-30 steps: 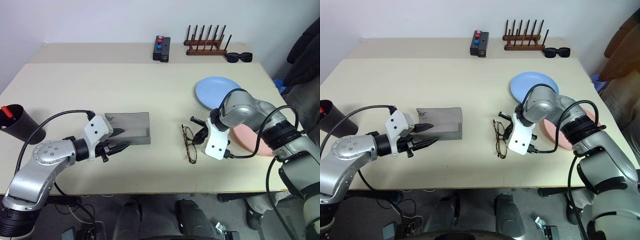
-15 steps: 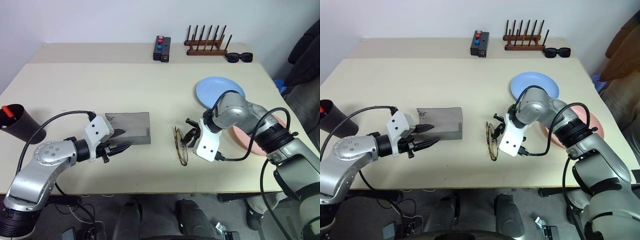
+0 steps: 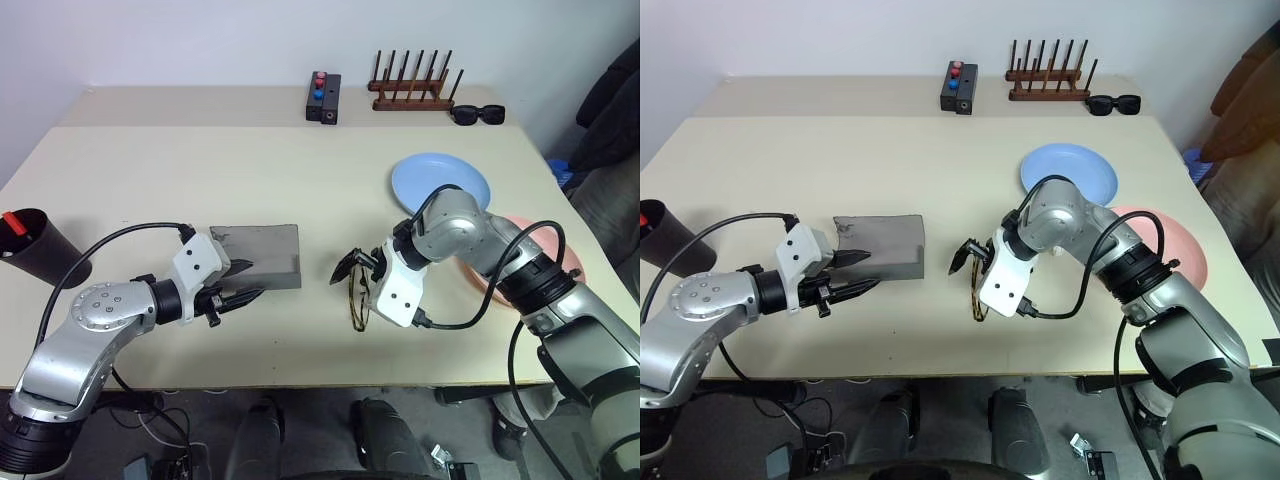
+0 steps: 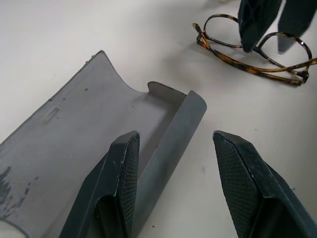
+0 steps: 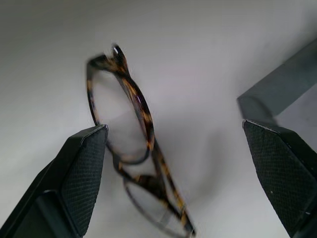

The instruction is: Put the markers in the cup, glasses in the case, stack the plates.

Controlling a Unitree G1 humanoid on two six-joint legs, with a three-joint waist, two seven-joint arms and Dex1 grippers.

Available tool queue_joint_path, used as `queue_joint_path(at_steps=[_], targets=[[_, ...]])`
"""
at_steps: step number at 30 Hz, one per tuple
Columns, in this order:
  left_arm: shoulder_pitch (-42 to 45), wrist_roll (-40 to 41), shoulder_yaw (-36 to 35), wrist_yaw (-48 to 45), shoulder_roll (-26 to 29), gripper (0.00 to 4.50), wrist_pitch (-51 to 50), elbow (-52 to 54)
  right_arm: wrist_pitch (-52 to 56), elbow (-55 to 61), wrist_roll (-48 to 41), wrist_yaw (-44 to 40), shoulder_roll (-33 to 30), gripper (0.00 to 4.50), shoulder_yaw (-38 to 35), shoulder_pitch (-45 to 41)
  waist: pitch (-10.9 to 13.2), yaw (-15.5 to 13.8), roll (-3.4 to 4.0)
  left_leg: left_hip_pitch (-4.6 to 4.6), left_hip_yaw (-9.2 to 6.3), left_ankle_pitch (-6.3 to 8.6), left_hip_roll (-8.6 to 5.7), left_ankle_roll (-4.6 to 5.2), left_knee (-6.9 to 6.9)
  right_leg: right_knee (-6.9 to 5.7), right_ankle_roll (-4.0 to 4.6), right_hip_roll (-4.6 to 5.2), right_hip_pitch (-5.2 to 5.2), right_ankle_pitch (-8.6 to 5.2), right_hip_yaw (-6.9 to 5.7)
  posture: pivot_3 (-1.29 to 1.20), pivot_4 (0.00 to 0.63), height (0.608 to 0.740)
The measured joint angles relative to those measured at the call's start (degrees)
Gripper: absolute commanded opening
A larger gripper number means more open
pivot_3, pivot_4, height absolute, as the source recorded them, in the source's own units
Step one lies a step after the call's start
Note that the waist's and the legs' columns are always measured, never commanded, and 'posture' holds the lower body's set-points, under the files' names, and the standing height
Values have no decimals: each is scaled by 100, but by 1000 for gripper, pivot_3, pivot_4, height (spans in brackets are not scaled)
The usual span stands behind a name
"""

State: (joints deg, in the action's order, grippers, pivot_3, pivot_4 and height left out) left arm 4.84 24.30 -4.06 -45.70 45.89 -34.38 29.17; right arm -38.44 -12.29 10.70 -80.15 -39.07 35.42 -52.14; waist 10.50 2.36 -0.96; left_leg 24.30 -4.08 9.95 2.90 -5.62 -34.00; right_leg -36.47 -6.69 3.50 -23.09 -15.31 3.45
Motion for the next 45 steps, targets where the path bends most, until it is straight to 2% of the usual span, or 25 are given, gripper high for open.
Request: queue_joint_path(at_steps=[10,21,38,45], targets=[[-42,0,-7,12,0,2398,0,1,622,532,-300,-5,-10,4425,-130,164,0,5,0,0,0,0,0,0,-1,-1,0,0,0,0,0,0,150,740],[-193,6,-32,29,1,2398,0,24,1179,508,-288,276,203,4425,-491,162,0,7,0,0,0,0,0,0,0,-2,0,0,-2,0,0,0,150,740],[-307,70,-208,72,2,2398,-36,108,1194,-612,551,1548,770,4425,-495,107,0,13,0,1,0,0,0,0,0,-3,0,-2,-4,0,0,0,150,740],[-373,278,-286,59,2,2398,-133,285,1503,-880,575,1740,843,4425,-680,-13,0,8,0,2,0,0,0,0,0,-4,0,-1,-4,0,0,0,150,740]])
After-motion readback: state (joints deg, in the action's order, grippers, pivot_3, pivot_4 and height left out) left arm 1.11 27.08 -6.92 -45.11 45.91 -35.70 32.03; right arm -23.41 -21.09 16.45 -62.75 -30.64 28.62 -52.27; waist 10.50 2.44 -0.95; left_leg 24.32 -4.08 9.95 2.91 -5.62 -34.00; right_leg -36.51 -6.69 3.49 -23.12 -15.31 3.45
